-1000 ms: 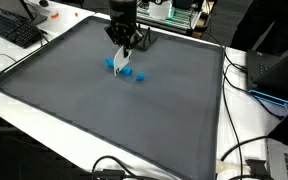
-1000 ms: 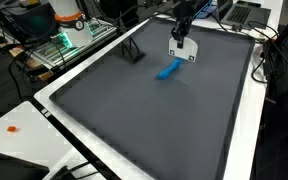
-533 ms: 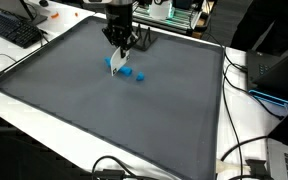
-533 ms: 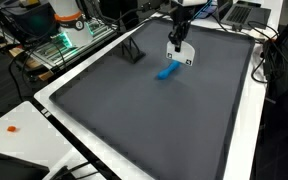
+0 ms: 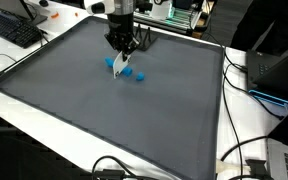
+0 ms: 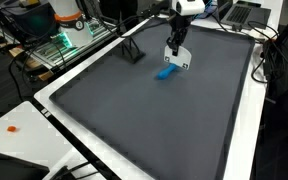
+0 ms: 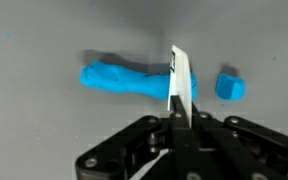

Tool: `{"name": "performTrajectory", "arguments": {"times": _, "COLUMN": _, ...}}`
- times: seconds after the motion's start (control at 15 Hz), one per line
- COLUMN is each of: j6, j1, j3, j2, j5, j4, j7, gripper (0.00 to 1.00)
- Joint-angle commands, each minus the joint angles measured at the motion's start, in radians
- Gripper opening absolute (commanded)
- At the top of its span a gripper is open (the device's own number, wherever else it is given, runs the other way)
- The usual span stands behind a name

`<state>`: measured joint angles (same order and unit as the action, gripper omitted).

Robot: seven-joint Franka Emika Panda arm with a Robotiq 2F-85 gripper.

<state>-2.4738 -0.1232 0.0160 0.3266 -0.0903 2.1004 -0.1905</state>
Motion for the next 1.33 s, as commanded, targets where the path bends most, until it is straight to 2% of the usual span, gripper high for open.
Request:
{"name": "performTrajectory", "arguments": {"times": 0.0, "j6": -0.006, "j1": 0.007, "j3": 0.009, "j2": 0.029, "j5": 0.014, "j4": 0.012, "j7": 0.016, "gripper": 0.01}}
{"name": "performTrajectory", "arguments": {"times": 0.87, "j6": -0.022, "j1": 0.007, "j3": 0.012, "j2": 0.07, "j5": 0.024, "j4": 0.022, "j7": 0.014, "gripper": 0.01}}
{"name": "performTrajectory", "arguments": {"times": 1.27, "j6": 0.01, "j1": 0.002, "j3": 0.039, "j2": 0.056, "j5": 0.07, "j4": 0.01, "j7": 0.033, "gripper": 0.01}}
